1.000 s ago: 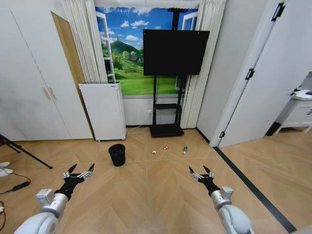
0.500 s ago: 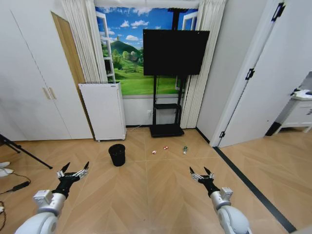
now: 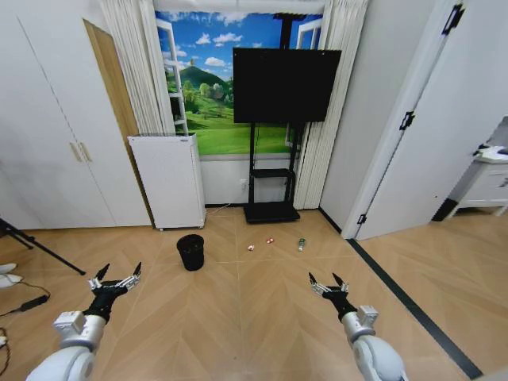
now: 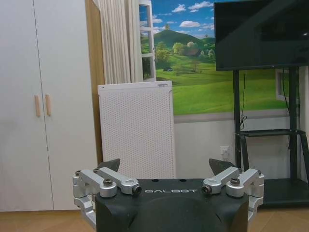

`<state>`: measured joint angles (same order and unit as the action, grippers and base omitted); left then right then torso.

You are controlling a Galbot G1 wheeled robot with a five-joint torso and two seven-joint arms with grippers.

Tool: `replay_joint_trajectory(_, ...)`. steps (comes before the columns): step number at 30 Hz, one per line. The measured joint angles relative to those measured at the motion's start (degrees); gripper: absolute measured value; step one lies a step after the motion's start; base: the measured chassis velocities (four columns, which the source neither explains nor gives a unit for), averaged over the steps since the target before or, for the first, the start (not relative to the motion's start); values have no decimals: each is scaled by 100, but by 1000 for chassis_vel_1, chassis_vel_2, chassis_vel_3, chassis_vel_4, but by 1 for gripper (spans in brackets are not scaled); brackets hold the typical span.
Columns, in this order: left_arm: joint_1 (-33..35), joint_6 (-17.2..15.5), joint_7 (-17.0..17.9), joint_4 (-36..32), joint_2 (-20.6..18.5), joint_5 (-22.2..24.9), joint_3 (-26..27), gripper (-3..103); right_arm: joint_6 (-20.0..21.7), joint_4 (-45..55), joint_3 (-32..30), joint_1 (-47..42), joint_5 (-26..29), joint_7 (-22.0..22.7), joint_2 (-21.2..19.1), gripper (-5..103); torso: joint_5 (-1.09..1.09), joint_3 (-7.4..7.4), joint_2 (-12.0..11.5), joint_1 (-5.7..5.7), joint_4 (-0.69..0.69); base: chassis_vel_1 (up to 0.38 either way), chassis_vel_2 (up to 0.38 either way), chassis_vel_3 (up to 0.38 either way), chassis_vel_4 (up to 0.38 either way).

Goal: Pick up the trash bin and place the garbage on the floor into it.

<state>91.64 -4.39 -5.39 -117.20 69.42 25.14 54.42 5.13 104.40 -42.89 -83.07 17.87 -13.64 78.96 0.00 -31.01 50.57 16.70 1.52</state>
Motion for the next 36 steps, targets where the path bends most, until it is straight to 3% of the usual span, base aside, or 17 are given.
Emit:
replay_joint_trajectory(15,-19,-15,-74,43,-32,-8,3,100,-91,-79,-9,-3,-122,-135,20,100,1,1,0,-2,0,-38,40,45,-41)
replay_joint_trajectory(35,-28,-29,-80,75,0,-60,-24,100,-201,-199,18,-4,-199,-131,13,100,3,0,-1,0,-2,-268,265,269,-275)
replay_joint_trajectory(36,-35,-29,-82,85,2,-61,-27,100,-204,-203,29,-4,-221,-133,21,100,-1,-1,-2,2,2,-378,373,391,-362)
